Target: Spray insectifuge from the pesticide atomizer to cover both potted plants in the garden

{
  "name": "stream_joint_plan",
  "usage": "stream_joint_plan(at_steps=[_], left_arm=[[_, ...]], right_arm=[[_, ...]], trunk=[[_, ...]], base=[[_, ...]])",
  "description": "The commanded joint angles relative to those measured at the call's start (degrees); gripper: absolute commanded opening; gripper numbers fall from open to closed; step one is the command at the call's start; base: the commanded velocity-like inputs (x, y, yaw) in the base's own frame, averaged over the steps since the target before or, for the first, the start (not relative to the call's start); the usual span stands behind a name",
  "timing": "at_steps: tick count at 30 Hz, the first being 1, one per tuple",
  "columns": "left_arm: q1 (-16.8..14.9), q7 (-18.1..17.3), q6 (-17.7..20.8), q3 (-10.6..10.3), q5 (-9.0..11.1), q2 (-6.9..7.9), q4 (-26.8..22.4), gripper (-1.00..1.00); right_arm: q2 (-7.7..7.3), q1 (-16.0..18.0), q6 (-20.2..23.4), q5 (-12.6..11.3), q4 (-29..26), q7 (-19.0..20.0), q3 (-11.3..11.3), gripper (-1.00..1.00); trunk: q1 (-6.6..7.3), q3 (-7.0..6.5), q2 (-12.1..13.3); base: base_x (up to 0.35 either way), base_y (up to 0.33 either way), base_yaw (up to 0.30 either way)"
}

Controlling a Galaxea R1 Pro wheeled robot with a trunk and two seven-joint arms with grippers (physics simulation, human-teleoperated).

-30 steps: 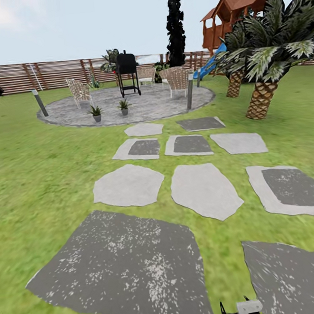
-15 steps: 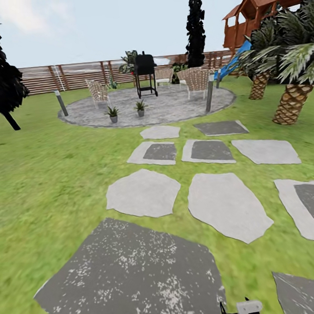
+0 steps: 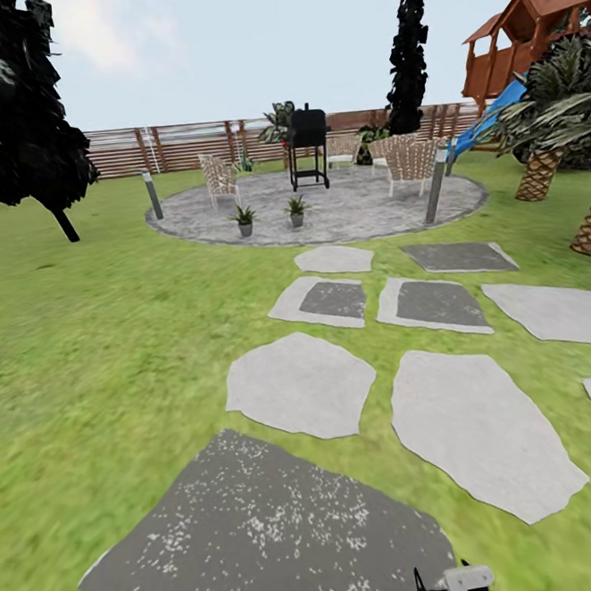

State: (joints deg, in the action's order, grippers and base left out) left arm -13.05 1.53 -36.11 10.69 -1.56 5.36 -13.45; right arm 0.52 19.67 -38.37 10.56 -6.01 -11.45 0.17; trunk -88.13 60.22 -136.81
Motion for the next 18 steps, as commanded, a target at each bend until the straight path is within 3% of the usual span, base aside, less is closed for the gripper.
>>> stream_joint_plan(at_steps=[1, 18], left_arm=[[-0.05, 0.2, -0.19, 0.03, -0.18, 0.0, 0.07, -1.0], [-0.05, 0.21, -0.19, 0.03, -0.19, 0.0, 0.08, -1.0]], right_arm=[[0.01, 0.02, -0.04, 0.61, 0.03, -0.59, 0.01, 1.0], [-0.34, 0.02, -0.07, 0.87, 0.67, -0.35, 0.08, 1.0]], trunk=[[-0.02, -0.01, -0.02], [-0.02, -0.12, -0.02]], base=[[0.337, 0.007, 0.179], [0.337, 0.001, 0.018]])
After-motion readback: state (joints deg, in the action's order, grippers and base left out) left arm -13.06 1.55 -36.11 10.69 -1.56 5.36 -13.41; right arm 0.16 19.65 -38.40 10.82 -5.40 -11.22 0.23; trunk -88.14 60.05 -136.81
